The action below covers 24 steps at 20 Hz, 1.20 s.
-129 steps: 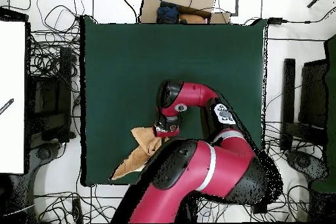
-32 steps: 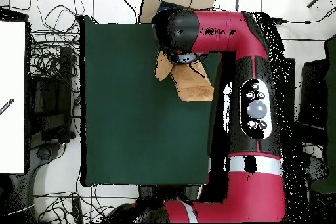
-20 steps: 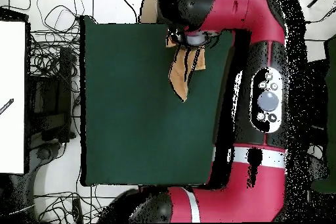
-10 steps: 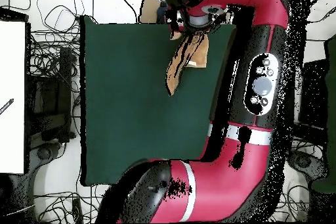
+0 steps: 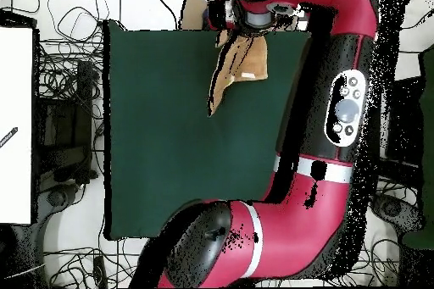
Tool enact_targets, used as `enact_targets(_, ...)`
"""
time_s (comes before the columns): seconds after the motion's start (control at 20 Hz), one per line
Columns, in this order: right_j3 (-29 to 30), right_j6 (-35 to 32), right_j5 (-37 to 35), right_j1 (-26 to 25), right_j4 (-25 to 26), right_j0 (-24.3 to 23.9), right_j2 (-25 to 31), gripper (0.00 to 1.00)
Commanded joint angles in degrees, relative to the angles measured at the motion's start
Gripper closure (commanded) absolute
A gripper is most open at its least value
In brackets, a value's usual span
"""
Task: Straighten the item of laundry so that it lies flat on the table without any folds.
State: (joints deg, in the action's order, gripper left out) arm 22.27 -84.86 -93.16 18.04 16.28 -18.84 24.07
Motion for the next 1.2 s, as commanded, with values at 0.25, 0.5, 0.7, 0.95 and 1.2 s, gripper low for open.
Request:
enact_targets(0.25,38.4,-2.3,23.7,17.4,-11.9,-4.1,-1.0,1.0)
enact_targets(0.5,65.4,-3.2,36.6,33.8,-20.2,-9.2,-0.7,1.0)
enact_targets(0.7,75.7,-2.3,39.3,41.7,-26.3,-11.1,-0.9,1.0)
enact_targets(0.95,81.7,1.0,39.2,47.8,-31.1,-12.9,-0.8,1.0)
enact_targets(1.2,85.0,1.7,38.9,52.3,-32.3,-12.5,-1.8,1.0)
